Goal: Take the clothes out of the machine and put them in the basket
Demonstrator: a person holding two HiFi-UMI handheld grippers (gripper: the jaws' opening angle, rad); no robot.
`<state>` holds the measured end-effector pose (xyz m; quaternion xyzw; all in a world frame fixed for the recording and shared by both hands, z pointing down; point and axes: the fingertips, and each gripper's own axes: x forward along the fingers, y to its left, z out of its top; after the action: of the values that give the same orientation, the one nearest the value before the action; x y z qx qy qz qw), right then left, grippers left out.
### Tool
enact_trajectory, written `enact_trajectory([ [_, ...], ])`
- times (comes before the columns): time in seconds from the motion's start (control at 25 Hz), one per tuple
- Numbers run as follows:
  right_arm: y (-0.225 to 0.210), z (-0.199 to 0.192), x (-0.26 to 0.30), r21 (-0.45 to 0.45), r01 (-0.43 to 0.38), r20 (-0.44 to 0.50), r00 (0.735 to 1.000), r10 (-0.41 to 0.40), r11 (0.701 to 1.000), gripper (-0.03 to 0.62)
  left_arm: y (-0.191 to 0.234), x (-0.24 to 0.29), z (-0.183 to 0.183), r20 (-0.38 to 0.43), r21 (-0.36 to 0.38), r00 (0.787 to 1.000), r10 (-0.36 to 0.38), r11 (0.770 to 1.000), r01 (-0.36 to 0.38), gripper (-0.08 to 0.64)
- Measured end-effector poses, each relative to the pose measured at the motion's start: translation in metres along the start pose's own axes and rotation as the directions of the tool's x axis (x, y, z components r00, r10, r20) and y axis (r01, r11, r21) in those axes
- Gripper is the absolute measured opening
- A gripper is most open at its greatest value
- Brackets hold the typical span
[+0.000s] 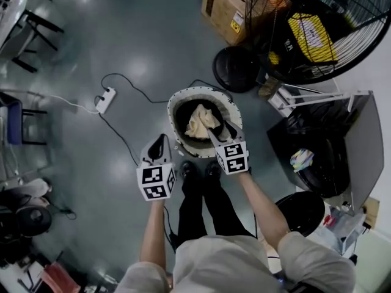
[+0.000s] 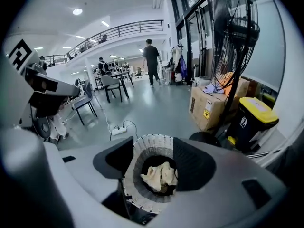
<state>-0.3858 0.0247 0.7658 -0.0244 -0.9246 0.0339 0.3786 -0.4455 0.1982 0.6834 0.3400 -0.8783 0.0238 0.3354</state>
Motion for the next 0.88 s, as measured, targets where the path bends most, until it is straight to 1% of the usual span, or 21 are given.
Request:
enact_trajectory([
  [0.32, -0.006, 0.024, -0.032, 0.017, 0.036, 0.060, 0.998, -0.037, 0.999, 0.152, -0.018, -0.008, 0.024, 0.022, 0.027, 0.999, -0.033, 0.999, 0.033, 0.017],
  [0.48, -0.004, 0.050, -0.063, 0.033, 0.050, 0.096, 0.994, -0.053, 0.998, 0.107, -0.029, -0.020, 0.051, 0.047, 0.044, 0.997, -0.054, 0.998, 0.052, 0.017],
  [0.68, -0.009, 0.093, -0.115, 0.051, 0.073, 0.176, 0.981, -0.081, 0.996, 0.079, -0.048, -0.043, 0.096, 0.110, 0.079, 0.991, -0.076, 0.995, 0.067, 0.017],
  [0.88, -0.016, 0.132, -0.175, 0.043, 0.112, 0.269, 0.956, -0.119, 0.993, 0.055, -0.067, -0.074, 0.140, 0.175, 0.112, 0.980, -0.098, 0.991, 0.080, 0.017],
])
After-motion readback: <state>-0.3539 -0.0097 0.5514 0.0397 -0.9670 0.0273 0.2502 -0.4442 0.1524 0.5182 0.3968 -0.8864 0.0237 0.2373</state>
